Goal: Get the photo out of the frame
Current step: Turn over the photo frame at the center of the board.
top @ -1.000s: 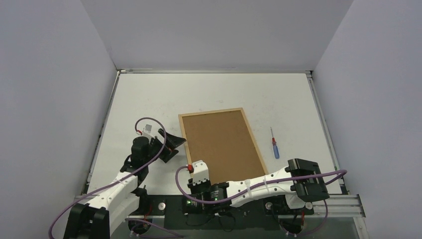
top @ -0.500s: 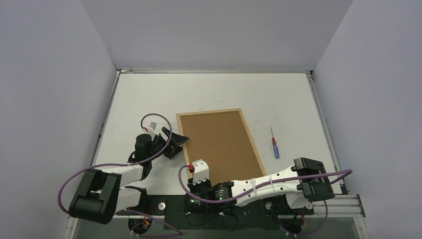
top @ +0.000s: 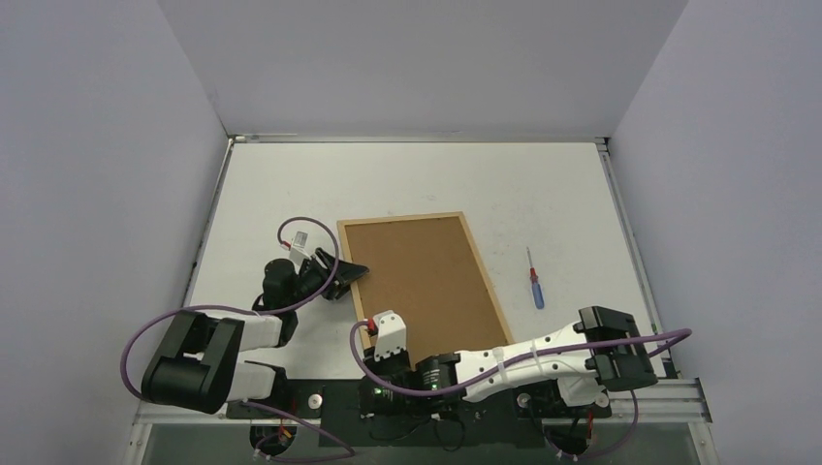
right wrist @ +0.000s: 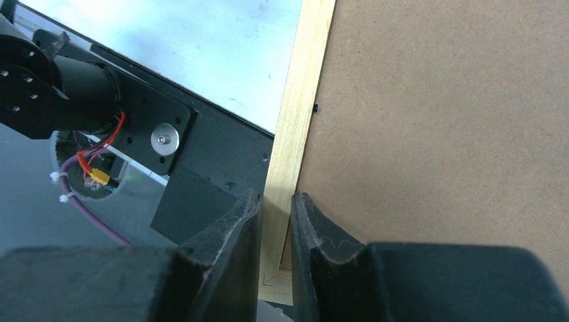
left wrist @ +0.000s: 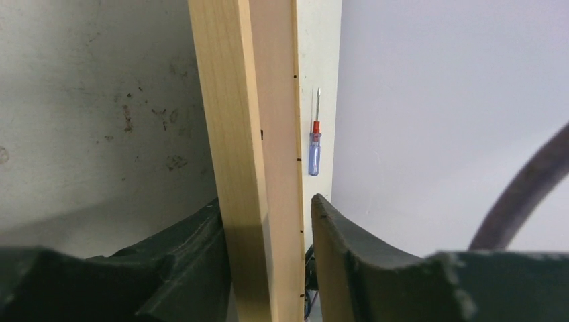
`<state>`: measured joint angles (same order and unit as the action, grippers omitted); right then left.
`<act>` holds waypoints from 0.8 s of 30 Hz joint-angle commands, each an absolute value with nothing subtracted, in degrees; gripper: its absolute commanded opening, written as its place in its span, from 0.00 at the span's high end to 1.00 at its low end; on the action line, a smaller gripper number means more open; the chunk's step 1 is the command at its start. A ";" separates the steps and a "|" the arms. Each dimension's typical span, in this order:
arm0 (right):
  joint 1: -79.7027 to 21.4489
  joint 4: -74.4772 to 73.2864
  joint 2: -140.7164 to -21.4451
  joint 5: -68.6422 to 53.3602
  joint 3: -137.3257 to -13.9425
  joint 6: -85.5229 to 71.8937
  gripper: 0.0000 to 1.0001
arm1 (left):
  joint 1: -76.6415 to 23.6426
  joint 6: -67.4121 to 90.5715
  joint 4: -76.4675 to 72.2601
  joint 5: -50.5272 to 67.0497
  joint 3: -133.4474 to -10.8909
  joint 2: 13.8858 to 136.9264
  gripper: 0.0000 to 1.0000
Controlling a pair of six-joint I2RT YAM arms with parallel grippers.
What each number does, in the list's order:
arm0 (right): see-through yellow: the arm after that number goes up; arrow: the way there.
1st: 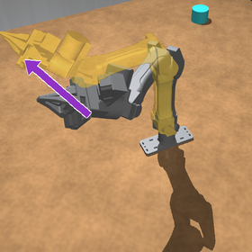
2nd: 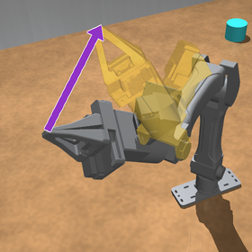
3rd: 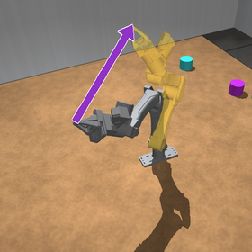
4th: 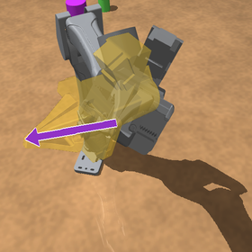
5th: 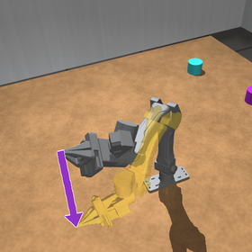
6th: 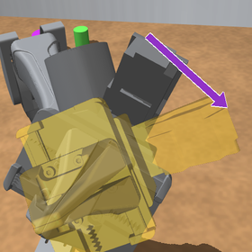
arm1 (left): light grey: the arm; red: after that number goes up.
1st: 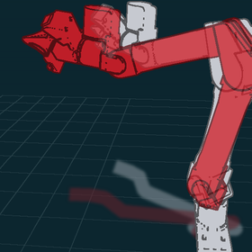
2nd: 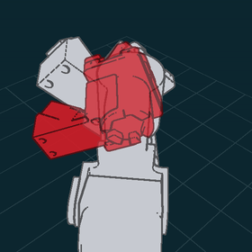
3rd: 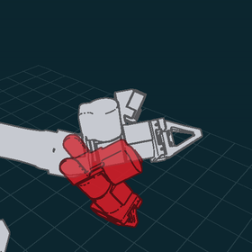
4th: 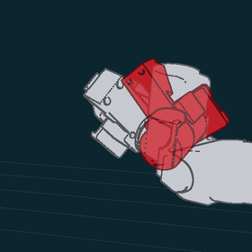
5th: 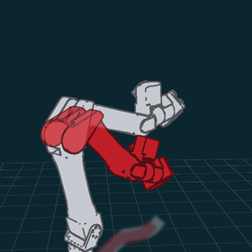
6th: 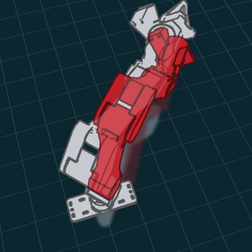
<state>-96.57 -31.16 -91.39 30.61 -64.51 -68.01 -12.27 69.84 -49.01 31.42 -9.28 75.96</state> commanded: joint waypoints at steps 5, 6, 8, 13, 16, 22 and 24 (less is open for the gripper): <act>-97.37 -23.80 -86.18 31.84 -64.42 -66.70 1.00 | -12.12 67.56 -50.37 33.18 -12.15 73.98 0.74; -97.42 -23.55 -86.13 31.65 -64.42 -66.27 1.00 | -12.08 67.20 -49.66 33.28 -12.55 73.55 0.79; -97.44 -23.13 -85.78 31.38 -64.54 -65.14 1.00 | -12.06 66.58 -46.93 33.38 -13.38 71.79 0.89; -98.33 -24.77 -83.81 32.38 -65.73 -60.48 0.76 | -12.06 60.25 -27.29 31.20 -18.55 63.91 1.00; -100.48 -27.99 -80.94 36.38 -66.50 -57.36 0.47 | -11.94 56.14 -14.63 28.29 -22.98 58.77 1.00; -108.77 -35.28 -74.80 48.41 -64.87 -49.49 0.40 | -11.58 50.99 3.12 24.97 -32.51 55.96 1.00; -114.39 -37.05 -73.53 56.24 -63.50 -45.99 0.39 | -11.55 50.68 6.42 24.53 -34.86 55.95 1.00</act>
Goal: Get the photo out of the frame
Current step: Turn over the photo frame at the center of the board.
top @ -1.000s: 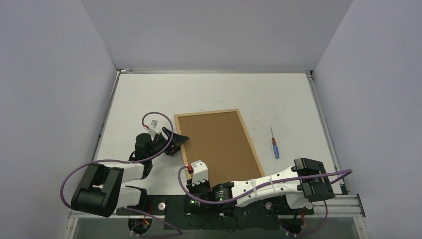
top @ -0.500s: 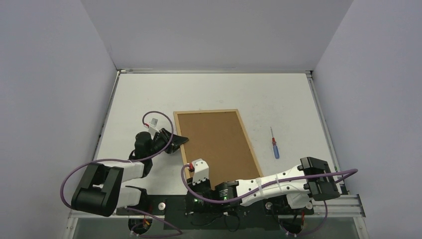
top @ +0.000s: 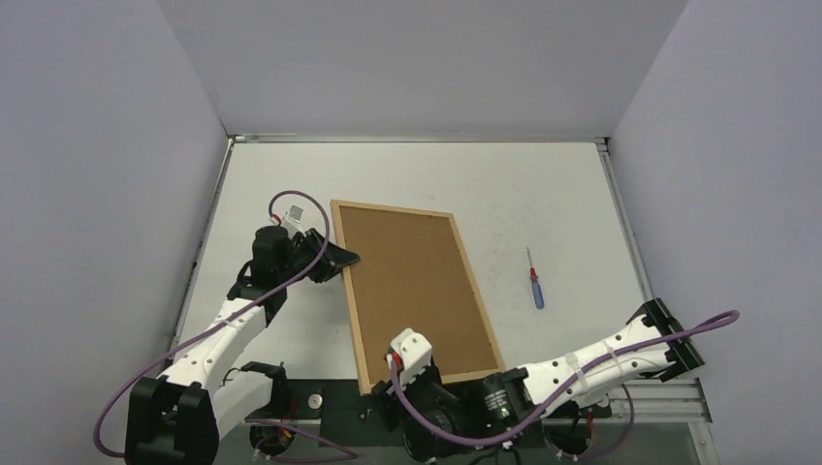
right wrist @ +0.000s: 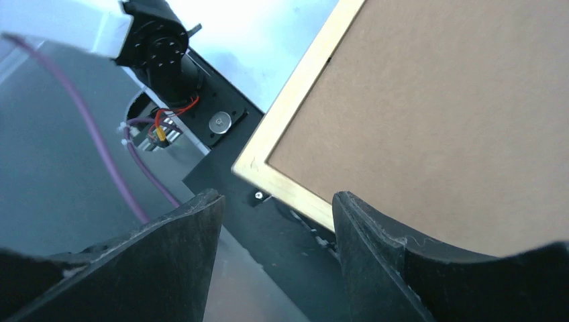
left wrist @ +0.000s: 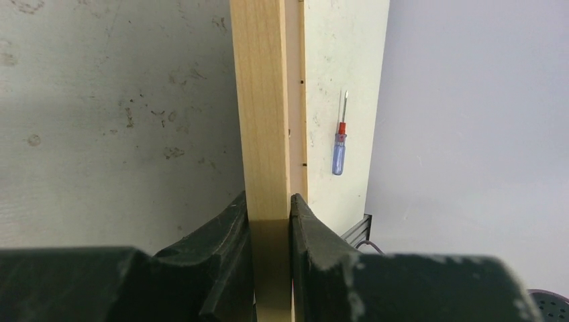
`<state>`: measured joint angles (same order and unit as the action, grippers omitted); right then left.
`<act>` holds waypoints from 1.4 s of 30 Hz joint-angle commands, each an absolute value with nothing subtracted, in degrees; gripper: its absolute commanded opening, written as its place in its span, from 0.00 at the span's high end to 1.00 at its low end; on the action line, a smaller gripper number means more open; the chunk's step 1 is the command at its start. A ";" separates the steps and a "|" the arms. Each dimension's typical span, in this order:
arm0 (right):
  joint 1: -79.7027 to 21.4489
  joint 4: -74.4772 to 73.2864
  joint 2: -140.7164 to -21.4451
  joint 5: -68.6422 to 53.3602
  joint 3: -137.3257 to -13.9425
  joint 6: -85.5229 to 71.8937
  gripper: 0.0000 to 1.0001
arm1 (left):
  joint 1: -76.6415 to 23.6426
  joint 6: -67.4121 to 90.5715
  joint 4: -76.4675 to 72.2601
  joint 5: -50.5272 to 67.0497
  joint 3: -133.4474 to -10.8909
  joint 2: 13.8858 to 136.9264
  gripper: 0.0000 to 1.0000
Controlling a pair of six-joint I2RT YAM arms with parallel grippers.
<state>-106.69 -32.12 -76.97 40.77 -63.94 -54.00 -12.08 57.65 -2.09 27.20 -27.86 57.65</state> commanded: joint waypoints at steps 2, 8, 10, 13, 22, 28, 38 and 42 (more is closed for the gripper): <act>-120.33 -37.57 -73.06 62.69 -61.55 -41.83 0.38 | -11.43 50.23 9.57 23.93 -37.17 55.87 1.00; -122.46 -41.40 -74.87 69.21 -58.52 -39.17 0.37 | -11.51 48.82 20.38 21.56 -42.99 54.48 1.00; -122.47 -43.43 -76.28 69.94 -59.33 -38.90 0.38 | -11.43 48.67 21.77 21.01 -43.11 53.67 1.00; -122.35 -38.21 -77.26 69.00 -56.71 -32.74 0.37 | -11.51 48.06 24.39 20.60 -44.60 54.55 1.00; -120.18 -26.35 -77.82 64.20 -54.11 -23.55 0.32 | -11.49 46.46 29.18 19.78 -48.73 57.39 1.00; -115.60 -25.26 -84.47 60.88 -56.29 -21.42 0.24 | -11.49 46.62 29.18 20.20 -49.22 57.58 1.00; -111.22 -16.38 -88.14 71.94 -55.64 -10.71 0.24 | -11.51 46.80 29.79 20.54 -48.53 57.05 1.00; -110.78 -12.68 -89.01 72.14 -55.44 -5.04 0.29 | -11.51 46.85 29.71 21.04 -48.64 57.04 1.00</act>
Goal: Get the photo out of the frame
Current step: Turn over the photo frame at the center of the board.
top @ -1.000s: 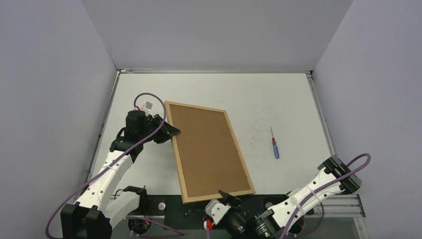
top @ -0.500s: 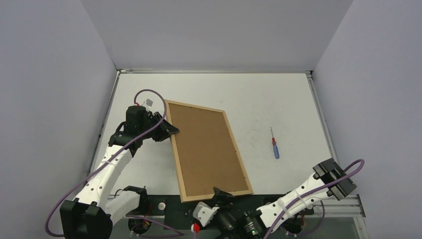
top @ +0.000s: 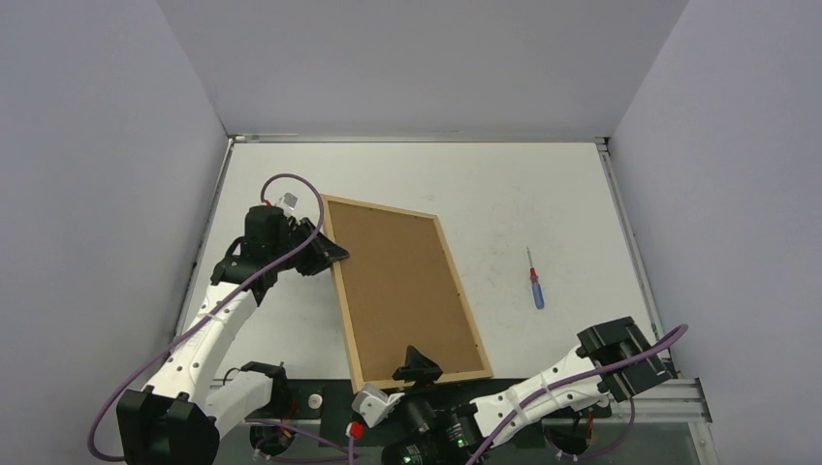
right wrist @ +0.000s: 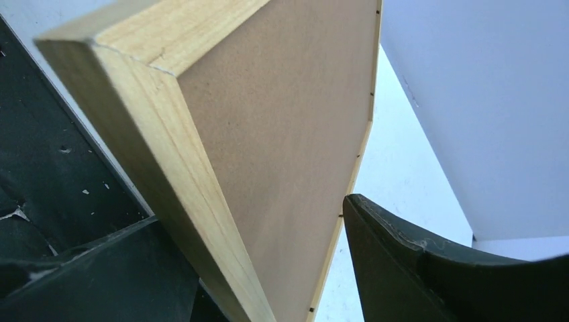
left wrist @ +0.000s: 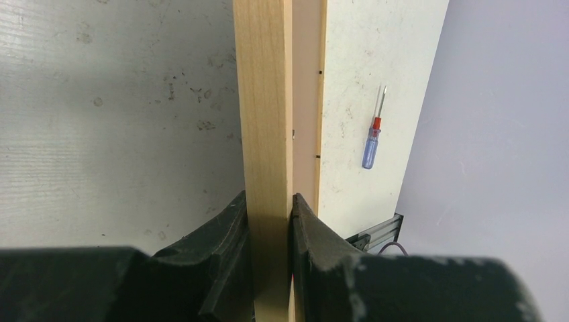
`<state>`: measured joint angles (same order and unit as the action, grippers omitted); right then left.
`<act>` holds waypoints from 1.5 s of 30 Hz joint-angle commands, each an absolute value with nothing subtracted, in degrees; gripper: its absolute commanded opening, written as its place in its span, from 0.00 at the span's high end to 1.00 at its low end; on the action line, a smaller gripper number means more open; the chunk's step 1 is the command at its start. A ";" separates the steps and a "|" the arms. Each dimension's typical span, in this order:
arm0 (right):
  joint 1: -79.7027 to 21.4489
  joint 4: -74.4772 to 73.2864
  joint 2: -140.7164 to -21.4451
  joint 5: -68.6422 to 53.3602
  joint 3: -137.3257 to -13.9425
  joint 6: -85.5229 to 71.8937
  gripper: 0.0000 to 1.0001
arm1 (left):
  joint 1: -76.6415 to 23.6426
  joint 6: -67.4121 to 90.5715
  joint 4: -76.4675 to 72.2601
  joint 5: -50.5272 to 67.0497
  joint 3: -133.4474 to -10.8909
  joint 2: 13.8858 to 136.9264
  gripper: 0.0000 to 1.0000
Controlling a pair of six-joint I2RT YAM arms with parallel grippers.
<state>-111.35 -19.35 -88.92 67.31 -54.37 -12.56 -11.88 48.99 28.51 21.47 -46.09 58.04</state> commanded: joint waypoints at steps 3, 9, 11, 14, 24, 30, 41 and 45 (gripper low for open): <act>-110.59 -11.44 -90.83 73.71 -55.97 -3.27 0.40 | -11.51 47.02 29.54 21.16 -48.69 56.92 1.00; -110.31 -10.50 -91.45 75.37 -56.27 -3.62 0.66 | -11.47 46.76 30.05 21.15 -48.93 56.42 1.00; -110.30 -10.93 -91.47 75.94 -56.62 -3.80 0.77 | -11.42 46.64 30.49 20.99 -49.12 56.50 1.00; -110.30 -11.95 -91.14 76.24 -57.33 -4.84 0.88 | -11.43 47.05 30.08 21.26 -49.22 56.23 1.00; -108.41 -10.39 -83.62 70.12 -56.60 -12.47 1.00 | -10.77 45.70 30.10 19.74 -53.03 53.33 0.10; -104.66 -5.76 -75.77 66.29 -53.07 -16.77 1.00 | -10.02 44.80 34.05 11.49 -57.10 46.86 0.03; -97.80 5.14 -59.77 56.76 -42.72 -26.73 1.00 | -9.95 45.12 35.43 5.37 -62.59 37.75 0.03; -95.25 10.24 -53.53 53.51 -36.77 -31.66 1.00 | -9.99 45.55 35.05 6.35 -61.12 38.26 0.03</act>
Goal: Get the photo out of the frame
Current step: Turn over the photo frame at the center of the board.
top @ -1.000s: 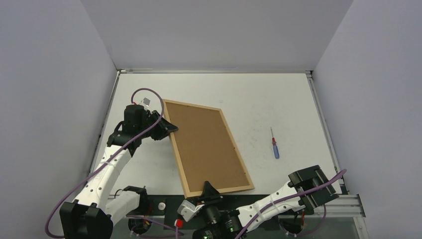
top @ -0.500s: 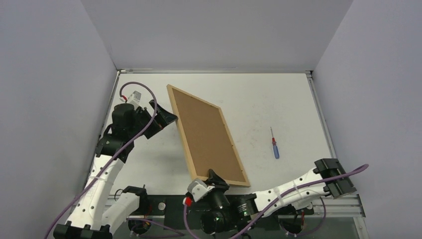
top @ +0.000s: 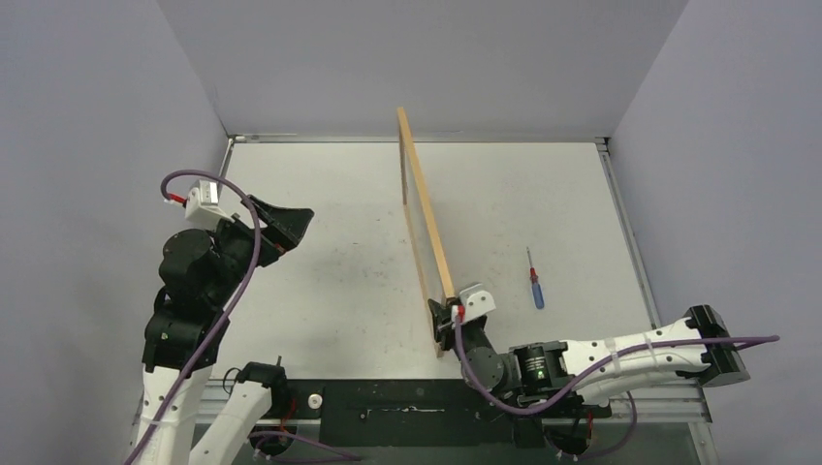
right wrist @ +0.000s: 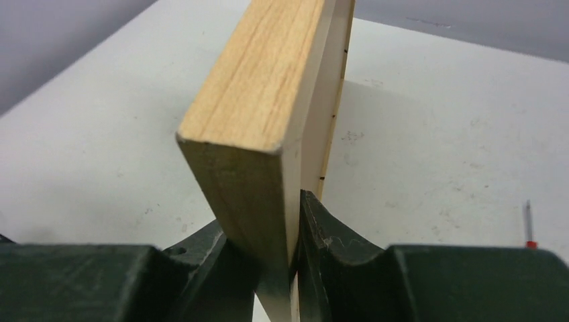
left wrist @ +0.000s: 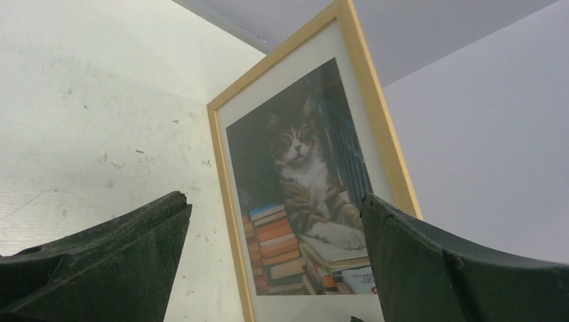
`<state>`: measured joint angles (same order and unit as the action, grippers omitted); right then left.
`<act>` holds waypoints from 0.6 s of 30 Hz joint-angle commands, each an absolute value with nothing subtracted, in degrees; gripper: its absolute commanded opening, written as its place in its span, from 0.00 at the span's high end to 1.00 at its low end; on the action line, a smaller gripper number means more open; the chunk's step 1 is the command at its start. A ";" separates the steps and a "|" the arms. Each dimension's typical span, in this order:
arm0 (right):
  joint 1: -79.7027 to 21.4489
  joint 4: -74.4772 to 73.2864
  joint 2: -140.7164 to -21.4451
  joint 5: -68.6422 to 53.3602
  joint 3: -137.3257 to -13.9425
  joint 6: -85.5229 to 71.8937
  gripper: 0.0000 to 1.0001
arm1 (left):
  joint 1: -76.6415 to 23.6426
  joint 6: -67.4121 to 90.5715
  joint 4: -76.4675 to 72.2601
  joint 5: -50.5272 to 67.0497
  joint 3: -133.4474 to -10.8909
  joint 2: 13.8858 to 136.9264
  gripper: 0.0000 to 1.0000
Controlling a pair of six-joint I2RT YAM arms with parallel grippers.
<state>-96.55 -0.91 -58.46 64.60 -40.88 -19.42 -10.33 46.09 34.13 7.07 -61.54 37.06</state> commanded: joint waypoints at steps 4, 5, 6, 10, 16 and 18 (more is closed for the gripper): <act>-93.90 11.46 -48.74 53.96 -31.54 -37.17 1.00 | -10.00 46.67 33.34 8.79 -58.89 39.07 0.03; -93.61 12.08 -47.64 53.84 -30.15 -38.99 1.00 | -10.02 46.93 32.97 9.37 -58.35 39.36 0.03; -93.25 12.51 -46.63 53.70 -28.67 -40.85 1.00 | -10.01 47.08 32.68 10.04 -57.75 39.58 0.03; -92.58 13.87 -43.07 55.85 -22.23 -51.77 1.00 | -10.02 47.29 31.83 12.72 -54.76 40.61 0.03; -90.82 16.40 -39.71 58.26 -11.76 -69.95 1.00 | -10.01 47.45 29.85 15.84 -45.14 40.60 0.03; -90.56 16.15 -39.33 59.02 -9.95 -74.13 1.00 | -9.94 47.51 28.63 16.78 -40.66 40.46 0.03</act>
